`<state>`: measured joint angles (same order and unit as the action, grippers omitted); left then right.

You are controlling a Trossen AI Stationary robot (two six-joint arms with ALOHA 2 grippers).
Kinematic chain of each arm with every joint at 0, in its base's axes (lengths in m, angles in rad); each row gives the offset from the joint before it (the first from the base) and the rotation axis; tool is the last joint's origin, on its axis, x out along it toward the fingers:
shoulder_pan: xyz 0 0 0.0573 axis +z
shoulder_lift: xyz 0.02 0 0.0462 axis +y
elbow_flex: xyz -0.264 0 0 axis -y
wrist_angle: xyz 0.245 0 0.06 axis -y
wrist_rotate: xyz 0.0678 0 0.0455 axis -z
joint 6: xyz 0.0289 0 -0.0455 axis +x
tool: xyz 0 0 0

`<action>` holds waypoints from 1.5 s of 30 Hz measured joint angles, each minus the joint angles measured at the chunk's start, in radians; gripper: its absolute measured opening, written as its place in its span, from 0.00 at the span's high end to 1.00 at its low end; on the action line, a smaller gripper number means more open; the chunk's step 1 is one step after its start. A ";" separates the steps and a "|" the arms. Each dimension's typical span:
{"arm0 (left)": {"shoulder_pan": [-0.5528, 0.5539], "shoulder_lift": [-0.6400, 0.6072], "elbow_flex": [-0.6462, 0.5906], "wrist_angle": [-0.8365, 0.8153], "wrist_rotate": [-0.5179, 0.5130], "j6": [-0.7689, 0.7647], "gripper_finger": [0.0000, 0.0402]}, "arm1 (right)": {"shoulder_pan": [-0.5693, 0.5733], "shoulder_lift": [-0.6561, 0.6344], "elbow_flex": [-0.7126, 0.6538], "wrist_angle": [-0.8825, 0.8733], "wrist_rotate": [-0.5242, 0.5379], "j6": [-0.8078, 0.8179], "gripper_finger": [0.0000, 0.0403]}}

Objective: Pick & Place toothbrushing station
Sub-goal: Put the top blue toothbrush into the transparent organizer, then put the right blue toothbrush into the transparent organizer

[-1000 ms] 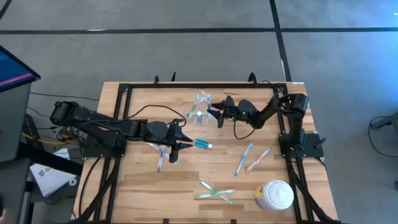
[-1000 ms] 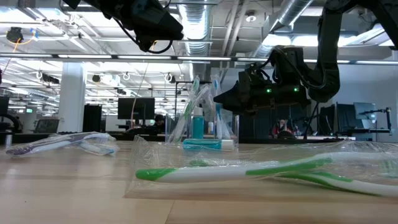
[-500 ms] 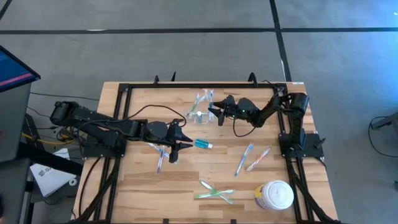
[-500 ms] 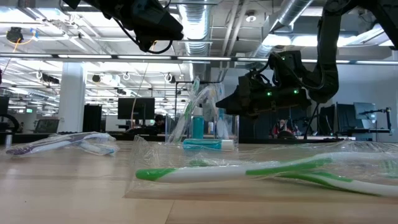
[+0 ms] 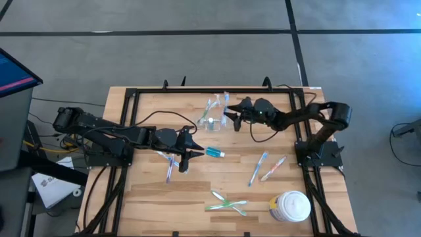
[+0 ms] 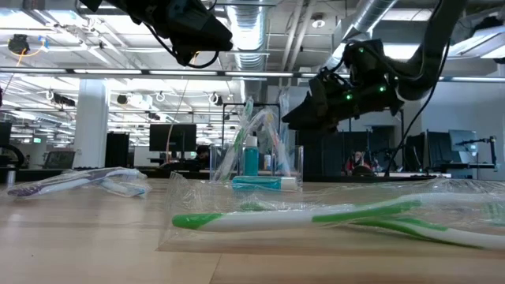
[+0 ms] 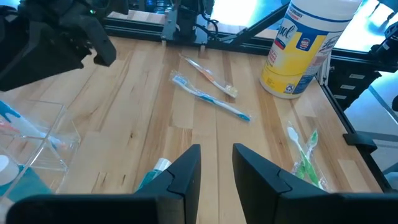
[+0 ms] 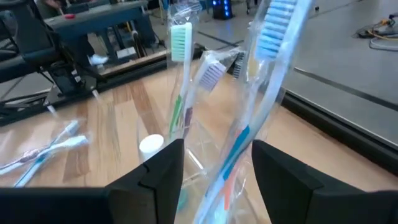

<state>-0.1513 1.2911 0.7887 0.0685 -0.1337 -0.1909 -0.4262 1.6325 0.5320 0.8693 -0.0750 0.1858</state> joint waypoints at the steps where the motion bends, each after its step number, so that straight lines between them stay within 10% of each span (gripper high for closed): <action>1: 0.000 0.000 0.000 0.000 0.000 0.000 0.78 | 0.005 -0.005 0.000 -0.019 0.009 -0.002 0.55; 11: 0.000 0.000 0.000 0.000 0.000 0.000 0.78 | 0.076 0.036 0.001 -0.066 0.175 -0.039 0.56; 45: 0.000 0.000 0.000 0.000 0.000 0.000 0.78 | 0.115 -0.364 0.000 -0.801 0.221 -0.051 0.60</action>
<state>-0.1513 1.2911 0.7891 0.0689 -0.1337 -0.1913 -0.3108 1.2681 0.5323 0.0680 0.1460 0.1347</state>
